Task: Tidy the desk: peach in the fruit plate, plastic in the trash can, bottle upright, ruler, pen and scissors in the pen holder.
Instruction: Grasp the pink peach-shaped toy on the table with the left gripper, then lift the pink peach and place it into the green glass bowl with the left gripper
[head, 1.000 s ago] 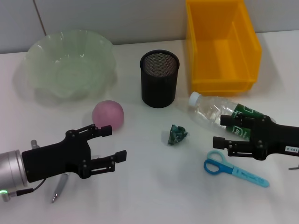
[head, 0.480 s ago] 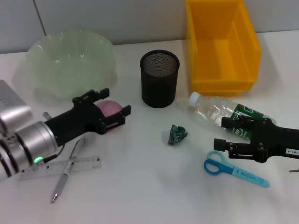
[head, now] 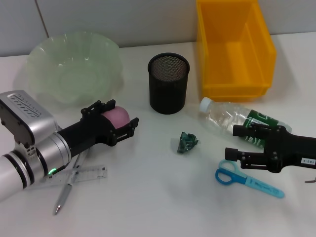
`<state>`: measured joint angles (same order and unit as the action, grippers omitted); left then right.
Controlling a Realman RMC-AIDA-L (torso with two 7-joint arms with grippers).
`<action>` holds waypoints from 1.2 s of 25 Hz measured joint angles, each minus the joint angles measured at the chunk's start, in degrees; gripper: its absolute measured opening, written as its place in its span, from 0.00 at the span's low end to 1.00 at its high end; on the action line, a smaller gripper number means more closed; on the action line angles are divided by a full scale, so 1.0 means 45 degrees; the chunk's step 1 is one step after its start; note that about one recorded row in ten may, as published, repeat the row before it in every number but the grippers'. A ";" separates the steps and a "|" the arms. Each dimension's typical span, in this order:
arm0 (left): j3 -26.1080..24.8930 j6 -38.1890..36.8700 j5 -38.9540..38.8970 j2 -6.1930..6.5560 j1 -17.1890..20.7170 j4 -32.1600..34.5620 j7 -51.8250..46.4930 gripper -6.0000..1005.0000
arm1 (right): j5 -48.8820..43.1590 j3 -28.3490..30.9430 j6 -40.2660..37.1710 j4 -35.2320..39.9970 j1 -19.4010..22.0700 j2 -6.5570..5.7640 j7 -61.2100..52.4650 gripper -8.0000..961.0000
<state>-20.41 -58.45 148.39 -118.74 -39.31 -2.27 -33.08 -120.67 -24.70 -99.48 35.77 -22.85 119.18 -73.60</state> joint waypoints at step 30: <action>-0.1465 -0.2790 0.0003 0.0164 0.0639 -0.0195 0.1037 0.18 | -0.0017 0.0113 -0.0045 -0.0040 0.0213 0.0001 0.0014 0.86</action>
<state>-27.00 -71.00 148.41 -118.00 -36.43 -3.15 -28.42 -120.75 -24.18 -99.68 35.59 -21.89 119.18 -73.54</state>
